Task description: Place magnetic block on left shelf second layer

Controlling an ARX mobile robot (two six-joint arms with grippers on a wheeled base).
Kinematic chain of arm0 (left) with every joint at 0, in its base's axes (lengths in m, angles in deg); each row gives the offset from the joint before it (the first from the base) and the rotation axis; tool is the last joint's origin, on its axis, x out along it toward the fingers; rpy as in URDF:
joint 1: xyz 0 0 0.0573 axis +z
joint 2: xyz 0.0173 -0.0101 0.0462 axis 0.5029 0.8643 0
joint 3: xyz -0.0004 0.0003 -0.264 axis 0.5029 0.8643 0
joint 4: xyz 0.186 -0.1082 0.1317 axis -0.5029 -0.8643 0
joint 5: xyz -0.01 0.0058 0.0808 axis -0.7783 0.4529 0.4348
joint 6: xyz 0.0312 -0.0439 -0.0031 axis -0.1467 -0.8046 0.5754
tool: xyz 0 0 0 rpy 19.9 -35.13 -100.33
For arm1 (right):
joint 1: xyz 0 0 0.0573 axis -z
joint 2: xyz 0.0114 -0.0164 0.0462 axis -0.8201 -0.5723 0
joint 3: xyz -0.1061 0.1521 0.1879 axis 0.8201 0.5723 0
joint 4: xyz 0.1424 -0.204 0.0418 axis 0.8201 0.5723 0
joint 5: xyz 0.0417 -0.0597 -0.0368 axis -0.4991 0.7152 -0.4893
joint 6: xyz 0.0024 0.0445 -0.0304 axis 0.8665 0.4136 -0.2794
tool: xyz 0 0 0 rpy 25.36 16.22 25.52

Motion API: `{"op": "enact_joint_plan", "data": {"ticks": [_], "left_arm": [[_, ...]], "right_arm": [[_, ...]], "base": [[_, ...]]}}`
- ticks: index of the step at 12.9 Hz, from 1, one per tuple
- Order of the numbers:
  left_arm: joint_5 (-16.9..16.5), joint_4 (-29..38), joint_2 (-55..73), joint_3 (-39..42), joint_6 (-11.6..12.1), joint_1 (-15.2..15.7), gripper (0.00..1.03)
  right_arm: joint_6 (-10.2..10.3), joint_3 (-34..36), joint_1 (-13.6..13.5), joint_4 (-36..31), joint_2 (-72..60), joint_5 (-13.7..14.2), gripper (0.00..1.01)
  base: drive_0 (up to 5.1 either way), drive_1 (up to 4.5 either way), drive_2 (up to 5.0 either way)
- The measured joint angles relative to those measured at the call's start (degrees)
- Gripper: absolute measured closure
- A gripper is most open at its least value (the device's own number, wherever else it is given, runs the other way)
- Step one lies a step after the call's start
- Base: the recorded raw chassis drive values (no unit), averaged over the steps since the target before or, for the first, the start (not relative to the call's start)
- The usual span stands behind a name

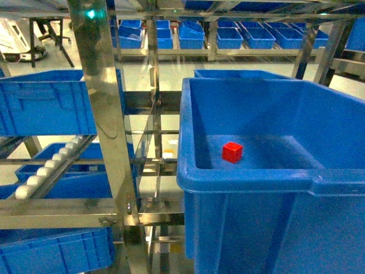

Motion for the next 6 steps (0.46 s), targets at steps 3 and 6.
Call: {"op": "enact_joint_plan", "data": {"ticks": [3, 6], "left_arm": [[0.0, 0.0, 0.0, 0.0, 0.0, 0.0, 0.05], [0.0, 0.0, 0.0, 0.0, 0.0, 0.0, 0.05]], "right_arm": [[0.0, 0.0, 0.0, -0.1, 0.0, 0.0, 0.75], [0.0, 0.0, 0.0, -0.2, 0.0, 0.0, 0.35]], "base": [[0.0, 0.00, 0.0], [0.0, 0.00, 0.0]]}}
